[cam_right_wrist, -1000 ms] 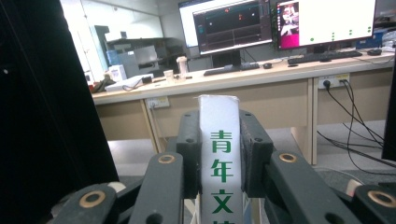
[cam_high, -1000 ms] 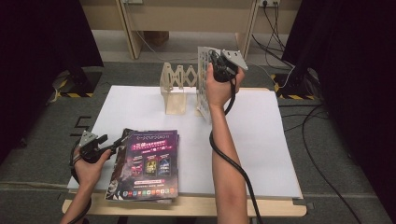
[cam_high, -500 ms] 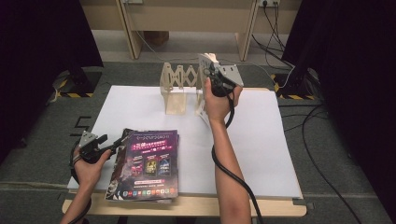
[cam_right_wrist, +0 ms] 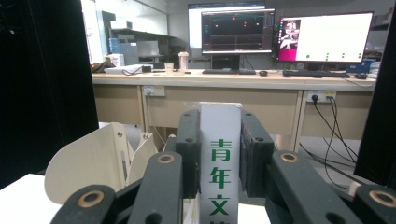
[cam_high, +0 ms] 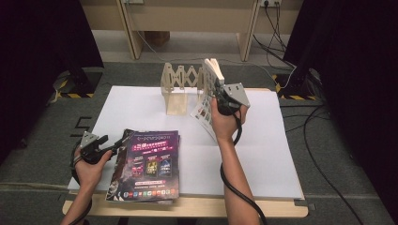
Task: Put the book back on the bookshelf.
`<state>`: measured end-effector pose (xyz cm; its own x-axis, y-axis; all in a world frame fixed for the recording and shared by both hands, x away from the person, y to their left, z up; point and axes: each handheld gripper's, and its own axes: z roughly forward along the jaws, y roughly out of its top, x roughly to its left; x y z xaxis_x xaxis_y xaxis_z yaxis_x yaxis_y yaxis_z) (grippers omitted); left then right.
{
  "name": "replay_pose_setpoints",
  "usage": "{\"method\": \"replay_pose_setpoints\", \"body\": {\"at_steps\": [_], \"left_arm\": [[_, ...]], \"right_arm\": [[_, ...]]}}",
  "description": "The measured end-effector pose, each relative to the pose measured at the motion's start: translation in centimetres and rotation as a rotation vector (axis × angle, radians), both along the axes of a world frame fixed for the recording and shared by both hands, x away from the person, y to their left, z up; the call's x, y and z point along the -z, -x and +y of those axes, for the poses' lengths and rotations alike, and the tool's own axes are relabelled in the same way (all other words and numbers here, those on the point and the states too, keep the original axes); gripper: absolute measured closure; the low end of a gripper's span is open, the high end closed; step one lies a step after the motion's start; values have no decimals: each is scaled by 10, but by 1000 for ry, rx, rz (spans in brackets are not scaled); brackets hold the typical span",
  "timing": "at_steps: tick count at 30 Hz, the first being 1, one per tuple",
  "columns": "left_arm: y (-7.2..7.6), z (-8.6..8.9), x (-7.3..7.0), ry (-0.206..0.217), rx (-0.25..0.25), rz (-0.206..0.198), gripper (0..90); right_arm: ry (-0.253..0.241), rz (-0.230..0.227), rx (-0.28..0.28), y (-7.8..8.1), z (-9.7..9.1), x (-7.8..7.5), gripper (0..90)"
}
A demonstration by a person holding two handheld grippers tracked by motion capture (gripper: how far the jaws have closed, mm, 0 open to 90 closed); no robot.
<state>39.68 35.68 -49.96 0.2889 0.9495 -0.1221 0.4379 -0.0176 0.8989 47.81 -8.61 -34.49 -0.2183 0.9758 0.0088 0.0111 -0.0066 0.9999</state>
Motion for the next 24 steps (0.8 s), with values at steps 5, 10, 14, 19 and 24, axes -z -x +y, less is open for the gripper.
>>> {"method": "replay_pose_setpoints", "body": {"at_steps": [5, 10, 14, 19, 24], "left_arm": [[0, 0, 0, -2, 1, -6, 298], [0, 0, 0, -1, 0, -8, 298], [0, 0, 0, 5, 0, -2, 298], [0, 0, 0, -2, 1, -6, 298], [0, 0, 0, 6, -1, -5, 298]], "right_arm": [[-38, 9, 1, 13, -7, 5, 731], [-56, 39, -4, 16, -16, 3, 723], [-72, 63, -6, 15, -19, 2, 712], [-71, 114, -20, 9, -20, 2, 668], [-56, 159, -27, 3, -17, 3, 631]]}}
